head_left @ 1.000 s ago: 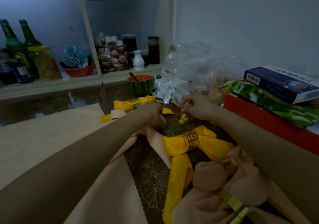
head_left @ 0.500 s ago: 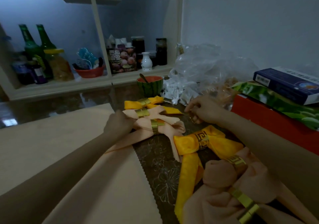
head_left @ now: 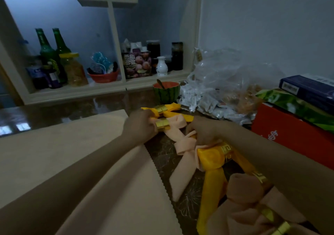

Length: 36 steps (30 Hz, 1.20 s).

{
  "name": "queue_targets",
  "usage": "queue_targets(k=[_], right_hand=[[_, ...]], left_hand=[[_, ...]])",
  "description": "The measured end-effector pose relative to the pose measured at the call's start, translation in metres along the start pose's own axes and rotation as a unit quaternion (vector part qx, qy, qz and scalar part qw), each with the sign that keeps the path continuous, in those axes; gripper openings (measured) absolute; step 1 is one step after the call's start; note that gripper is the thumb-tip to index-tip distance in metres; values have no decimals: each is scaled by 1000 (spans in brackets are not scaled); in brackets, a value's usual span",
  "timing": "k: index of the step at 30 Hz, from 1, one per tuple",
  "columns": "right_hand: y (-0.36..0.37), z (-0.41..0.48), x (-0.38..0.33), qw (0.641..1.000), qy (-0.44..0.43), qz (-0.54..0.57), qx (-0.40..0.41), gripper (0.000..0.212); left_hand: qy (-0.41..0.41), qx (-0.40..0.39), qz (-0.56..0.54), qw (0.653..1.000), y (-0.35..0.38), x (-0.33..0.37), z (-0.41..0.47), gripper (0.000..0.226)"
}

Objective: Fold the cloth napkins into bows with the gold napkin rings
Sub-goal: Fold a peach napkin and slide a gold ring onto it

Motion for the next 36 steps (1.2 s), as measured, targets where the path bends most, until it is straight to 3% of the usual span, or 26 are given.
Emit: queue_targets(k=[2,4,6,10,12,14,15,17,20,23,28,33,36], right_hand=[[-4,-3,-4,999,-13,-17,27,37],[-5,-3,-9,995,-15,-52,84,35],[-4,-3,-12,989,-17,-81,125,34],[-6,0,1,986,-12,-90,142,36],[-7,2,12,985,4,-98,145,40],[-5,3,19,986,11,-101,134,46],[-4,4,20,987,11,-96,127,49],[-2,6,18,989,5,-88,123,53],[-4,8,13,986,-8,-92,139,53],[-5,4,7,986,-20,-85,139,51],[-3,-2,1,985,-28,-106,134,48],[-9,20,-2,967,6,-147,205,42],[-20,18,18,971,59,-98,208,51]], left_hand=[[20,-61,114,991,7,-7,19,54],[31,-117,167,978,21,-7,32,47],[49,-124,186,973,37,0,36,35],[78,-169,16,982,60,9,37,30],[36,-195,-120,973,47,11,49,27],[-15,-134,-280,951,24,13,67,23],[-15,-84,-284,955,15,10,79,22],[-13,-69,-123,990,16,0,97,35],[-39,-167,27,985,43,-14,102,64],[28,-147,8,989,56,-10,90,55],[83,-202,-66,974,62,-9,71,56],[25,-75,-91,993,61,-23,85,51],[16,77,-46,996,38,-14,78,36]])
Point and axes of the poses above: each hand's wrist, its own z-axis towards the middle knuckle, its own y-axis out of the palm, x = y × z, the point moved 4 cm from there along z, towards the middle knuckle, and after that the axes turned 15 degrees about -z, right-handed, at the moved point
